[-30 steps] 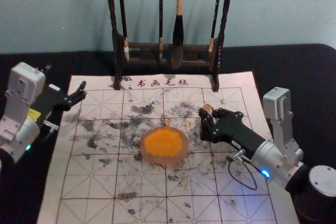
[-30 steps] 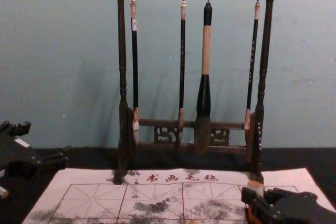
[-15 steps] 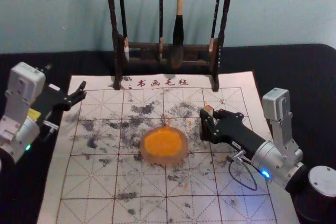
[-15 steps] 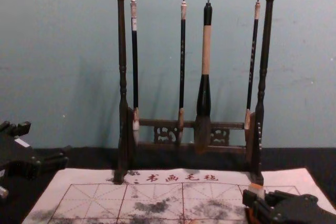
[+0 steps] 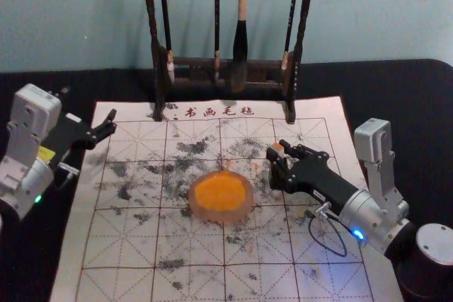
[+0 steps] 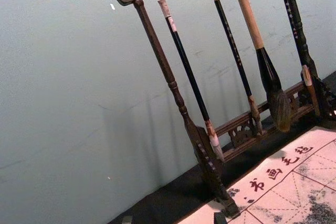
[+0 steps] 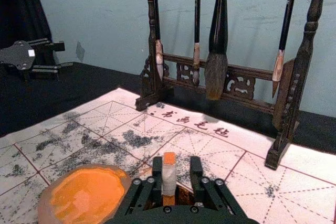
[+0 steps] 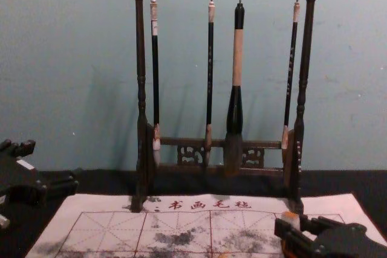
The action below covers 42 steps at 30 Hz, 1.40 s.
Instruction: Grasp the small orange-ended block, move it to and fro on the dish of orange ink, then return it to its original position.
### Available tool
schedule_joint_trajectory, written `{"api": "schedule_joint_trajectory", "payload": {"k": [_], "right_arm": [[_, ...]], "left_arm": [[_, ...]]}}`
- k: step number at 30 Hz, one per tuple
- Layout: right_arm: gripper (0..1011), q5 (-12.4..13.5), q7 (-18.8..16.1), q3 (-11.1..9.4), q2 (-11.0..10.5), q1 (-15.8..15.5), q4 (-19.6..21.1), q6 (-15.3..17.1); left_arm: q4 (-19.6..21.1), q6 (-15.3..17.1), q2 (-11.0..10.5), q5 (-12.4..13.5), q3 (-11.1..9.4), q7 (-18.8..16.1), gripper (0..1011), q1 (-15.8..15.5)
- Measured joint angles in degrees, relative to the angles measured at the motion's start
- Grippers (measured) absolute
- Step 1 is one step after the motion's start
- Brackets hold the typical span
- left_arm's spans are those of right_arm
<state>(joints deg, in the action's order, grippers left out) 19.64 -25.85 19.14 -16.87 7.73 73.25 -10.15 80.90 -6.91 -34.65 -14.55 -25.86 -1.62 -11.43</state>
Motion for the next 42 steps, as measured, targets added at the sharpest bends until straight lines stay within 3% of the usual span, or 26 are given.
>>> {"api": "schedule_joint_trajectory", "payload": {"k": [4,6,8,12,15,24,33,39,42], "right_arm": [[408,0.02,0.00,-0.01,0.00,-0.01,0.02,-0.01],[424,0.02,0.00,-0.02,0.00,-0.02,0.02,-0.02],[554,0.04,0.00,-0.02,0.00,-0.03,0.05,-0.02],[626,0.06,0.00,-0.02,0.00,-0.05,0.07,-0.02],[767,0.07,0.00,-0.02,0.00,-0.05,0.07,-0.02],[1002,0.08,0.00,-0.02,0.00,-0.05,0.07,-0.02],[1000,0.16,-0.22,-0.07,-0.03,-0.04,0.12,-0.31],[1000,1.10,-0.50,-1.55,-0.04,-0.12,2.19,-3.76],[1000,1.31,1.29,-3.22,0.51,-0.53,3.20,-6.01]], "left_arm": [[0.00,0.00,0.00,0.00,0.00,0.00,1001,0.00],[0.00,0.00,0.00,0.00,0.00,0.00,1001,0.00],[0.00,0.00,0.00,0.00,0.00,0.00,1001,0.00],[0.00,0.00,0.00,0.00,0.00,0.00,1001,0.00],[0.00,0.00,0.00,0.00,0.00,0.00,1001,0.00],[0.00,0.00,0.00,0.01,0.00,0.00,1001,0.00],[0.00,0.00,0.00,0.00,0.00,0.00,1001,0.00],[0.00,0.00,0.00,0.00,0.00,0.00,1001,0.00],[0.00,0.00,0.00,0.00,0.00,0.00,1001,0.00]]}}
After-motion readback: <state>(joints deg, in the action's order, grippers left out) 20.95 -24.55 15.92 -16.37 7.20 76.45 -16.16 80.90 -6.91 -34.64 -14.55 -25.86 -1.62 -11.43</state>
